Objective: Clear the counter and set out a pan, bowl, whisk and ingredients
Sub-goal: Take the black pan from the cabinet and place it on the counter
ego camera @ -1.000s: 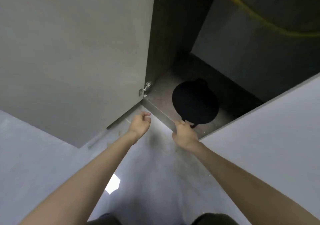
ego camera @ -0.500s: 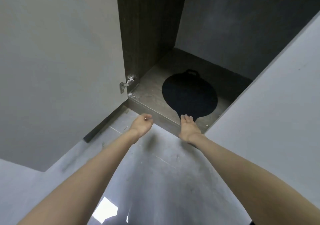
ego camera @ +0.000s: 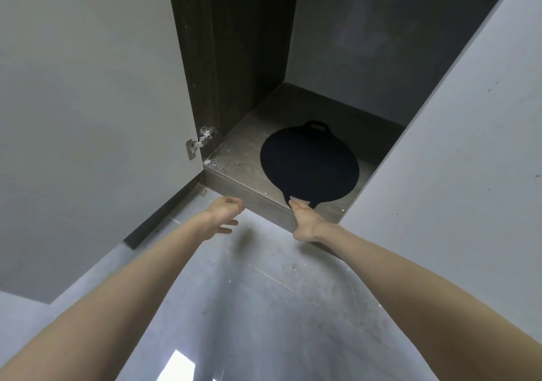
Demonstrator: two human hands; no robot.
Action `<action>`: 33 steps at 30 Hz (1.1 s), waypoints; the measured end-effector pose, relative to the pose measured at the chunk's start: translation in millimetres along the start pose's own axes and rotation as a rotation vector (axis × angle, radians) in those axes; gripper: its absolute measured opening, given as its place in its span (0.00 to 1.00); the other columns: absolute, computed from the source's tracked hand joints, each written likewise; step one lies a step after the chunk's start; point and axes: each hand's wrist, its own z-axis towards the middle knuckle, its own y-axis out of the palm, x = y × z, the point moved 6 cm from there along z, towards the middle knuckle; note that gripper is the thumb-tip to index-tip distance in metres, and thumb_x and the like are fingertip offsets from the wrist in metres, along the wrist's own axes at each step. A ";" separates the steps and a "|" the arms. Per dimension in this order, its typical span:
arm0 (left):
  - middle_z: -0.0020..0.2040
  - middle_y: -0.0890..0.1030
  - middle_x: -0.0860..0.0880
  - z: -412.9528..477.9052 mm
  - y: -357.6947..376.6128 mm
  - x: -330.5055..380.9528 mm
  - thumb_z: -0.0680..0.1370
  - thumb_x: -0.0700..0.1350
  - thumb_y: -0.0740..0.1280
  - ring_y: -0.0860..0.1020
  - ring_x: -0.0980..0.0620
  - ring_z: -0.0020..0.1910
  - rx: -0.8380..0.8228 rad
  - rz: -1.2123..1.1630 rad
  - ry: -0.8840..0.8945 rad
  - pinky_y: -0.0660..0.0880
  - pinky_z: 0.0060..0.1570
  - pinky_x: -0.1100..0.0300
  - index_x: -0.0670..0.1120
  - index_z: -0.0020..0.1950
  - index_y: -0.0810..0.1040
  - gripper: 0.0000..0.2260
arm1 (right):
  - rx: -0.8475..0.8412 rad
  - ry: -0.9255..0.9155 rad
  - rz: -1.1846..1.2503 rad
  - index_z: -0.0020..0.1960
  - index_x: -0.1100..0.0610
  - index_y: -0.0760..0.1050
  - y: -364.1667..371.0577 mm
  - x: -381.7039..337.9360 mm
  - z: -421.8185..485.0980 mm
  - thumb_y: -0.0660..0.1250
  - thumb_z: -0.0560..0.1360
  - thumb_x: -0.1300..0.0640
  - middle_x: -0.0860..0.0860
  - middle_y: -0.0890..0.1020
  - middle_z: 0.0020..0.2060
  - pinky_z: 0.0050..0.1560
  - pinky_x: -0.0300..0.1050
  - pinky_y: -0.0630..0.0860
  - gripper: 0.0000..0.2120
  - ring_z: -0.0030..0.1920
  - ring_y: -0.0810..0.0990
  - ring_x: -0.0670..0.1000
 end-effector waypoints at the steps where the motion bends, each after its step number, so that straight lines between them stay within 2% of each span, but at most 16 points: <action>1: 0.68 0.71 0.44 2.4 -4.8 -2.0 0.81 0.42 0.59 0.73 0.44 0.63 0.011 -0.020 -0.015 0.71 0.60 0.51 0.44 0.67 0.70 0.14 | -0.010 -0.021 0.002 0.78 0.61 0.43 2.7 -4.8 -1.3 0.61 0.72 0.70 0.52 0.44 0.78 0.76 0.41 0.47 0.41 0.78 0.44 0.51; 4: 0.68 0.71 0.44 6.6 -13.5 -6.1 0.81 0.42 0.59 0.73 0.43 0.64 0.033 -0.033 -0.042 0.71 0.61 0.49 0.43 0.68 0.69 0.15 | -0.051 -0.108 -0.014 0.78 0.59 0.44 17.8 -24.6 -9.1 0.62 0.71 0.71 0.51 0.44 0.78 0.76 0.41 0.48 0.42 0.78 0.45 0.52; 9: 0.71 0.69 0.44 9.9 -12.1 -18.8 0.82 0.46 0.57 0.71 0.41 0.66 0.012 -0.032 -0.137 0.69 0.65 0.47 0.44 0.71 0.66 0.18 | -0.148 -0.277 -0.058 0.79 0.50 0.43 52.4 -48.0 -22.0 0.59 0.70 0.74 0.42 0.43 0.78 0.77 0.49 0.52 0.45 0.78 0.46 0.54; 11: 0.71 0.69 0.44 12.0 -8.6 -24.1 0.82 0.48 0.58 0.71 0.40 0.66 -0.006 -0.050 -0.180 0.69 0.64 0.47 0.45 0.72 0.65 0.19 | -0.099 -0.391 -0.120 0.79 0.50 0.47 51.3 -54.5 -31.2 0.58 0.69 0.75 0.41 0.48 0.78 0.73 0.44 0.60 0.44 0.77 0.53 0.51; 12: 0.71 0.68 0.44 13.4 -6.8 -26.1 0.82 0.49 0.58 0.70 0.40 0.67 -0.015 -0.056 -0.195 0.68 0.65 0.46 0.45 0.72 0.64 0.20 | -0.032 -0.461 -0.173 0.78 0.51 0.51 46.1 -59.0 -36.8 0.58 0.69 0.76 0.43 0.53 0.77 0.67 0.41 0.65 0.43 0.74 0.58 0.50; 13: 0.71 0.68 0.44 15.5 -3.7 -27.7 0.82 0.49 0.59 0.70 0.40 0.67 -0.024 -0.062 -0.208 0.68 0.65 0.46 0.44 0.73 0.63 0.21 | 0.045 -0.521 -0.231 0.78 0.53 0.54 40.0 -62.1 -42.5 0.58 0.68 0.77 0.45 0.58 0.76 0.62 0.42 0.67 0.42 0.71 0.61 0.51; 14: 0.71 0.68 0.43 17.6 -0.8 -29.5 0.81 0.50 0.59 0.70 0.40 0.67 -0.035 -0.074 -0.218 0.68 0.65 0.46 0.44 0.73 0.63 0.22 | 0.108 -0.553 -0.286 0.78 0.53 0.54 34.8 -62.2 -46.1 0.59 0.67 0.77 0.47 0.60 0.75 0.62 0.43 0.67 0.43 0.71 0.62 0.52; 15: 0.71 0.68 0.43 20.5 3.0 -30.2 0.81 0.50 0.59 0.70 0.40 0.67 -0.050 -0.092 -0.224 0.68 0.65 0.46 0.44 0.73 0.63 0.22 | 0.151 -0.543 -0.327 0.78 0.54 0.52 29.7 -59.2 -47.9 0.60 0.67 0.78 0.48 0.58 0.75 0.66 0.44 0.64 0.44 0.73 0.60 0.52; 17: 0.70 0.70 0.43 27.4 9.6 -31.8 0.81 0.48 0.60 0.70 0.41 0.67 -0.069 -0.146 -0.221 0.68 0.65 0.46 0.42 0.72 0.65 0.21 | 0.178 -0.429 -0.410 0.79 0.55 0.45 23.8 -43.0 -43.1 0.61 0.68 0.78 0.50 0.50 0.78 0.75 0.47 0.53 0.46 0.77 0.51 0.53; 19: 0.66 0.74 0.43 34.6 14.6 -32.9 0.82 0.44 0.60 0.73 0.42 0.64 -0.050 -0.232 -0.206 0.70 0.65 0.48 0.40 0.69 0.68 0.17 | 0.124 -0.320 -0.533 0.78 0.54 0.38 21.5 -25.1 -36.7 0.59 0.69 0.79 0.51 0.42 0.78 0.77 0.53 0.47 0.48 0.78 0.44 0.55; 23: 0.58 0.79 0.41 44.6 18.0 -38.7 0.81 0.35 0.59 0.79 0.47 0.47 0.000 -0.388 -0.186 0.76 0.47 0.54 0.39 0.65 0.71 0.13 | -0.009 -0.269 -0.653 0.77 0.49 0.32 31.0 -7.1 -24.2 0.55 0.71 0.80 0.51 0.36 0.77 0.75 0.60 0.51 0.49 0.77 0.41 0.60; 25: 0.51 0.79 0.41 46.5 18.5 -41.7 0.80 0.31 0.58 0.79 0.49 0.41 -0.016 -0.449 -0.189 0.76 0.46 0.55 0.43 0.65 0.69 0.15 | -0.015 -0.277 -0.676 0.76 0.49 0.31 35.6 -10.0 -21.3 0.55 0.70 0.80 0.52 0.35 0.77 0.74 0.63 0.54 0.50 0.76 0.40 0.63; 27: 0.46 0.79 0.42 46.0 16.0 -42.1 0.78 0.29 0.59 0.79 0.50 0.40 -0.028 -0.519 -0.196 0.79 0.42 0.57 0.46 0.65 0.67 0.19 | -0.005 -0.292 -0.699 0.76 0.50 0.30 36.1 -16.9 -21.1 0.55 0.69 0.81 0.53 0.35 0.77 0.73 0.65 0.53 0.50 0.76 0.40 0.65; 29: 0.45 0.79 0.43 39.8 11.0 -38.1 0.78 0.28 0.58 0.79 0.51 0.41 -0.057 -0.597 -0.193 0.80 0.35 0.61 0.46 0.65 0.68 0.19 | 0.013 -0.302 -0.711 0.76 0.51 0.30 29.4 -24.8 -25.2 0.56 0.70 0.80 0.53 0.37 0.77 0.73 0.66 0.51 0.50 0.76 0.41 0.65; 31: 0.46 0.80 0.44 29.4 4.6 -32.5 0.78 0.28 0.58 0.80 0.51 0.42 -0.087 -0.648 -0.200 0.81 0.34 0.62 0.45 0.66 0.69 0.19 | 0.017 -0.314 -0.720 0.76 0.50 0.31 17.1 -32.3 -33.1 0.56 0.70 0.79 0.53 0.38 0.77 0.73 0.66 0.50 0.49 0.76 0.42 0.64; 33: 0.42 0.83 0.44 10.4 -0.2 -25.7 0.79 0.28 0.57 0.83 0.51 0.37 -0.104 -0.702 -0.217 0.81 0.33 0.62 0.44 0.66 0.69 0.19 | 0.010 -0.338 -0.756 0.77 0.49 0.32 2.2 -40.6 -46.4 0.56 0.72 0.78 0.53 0.41 0.78 0.73 0.65 0.49 0.48 0.77 0.44 0.63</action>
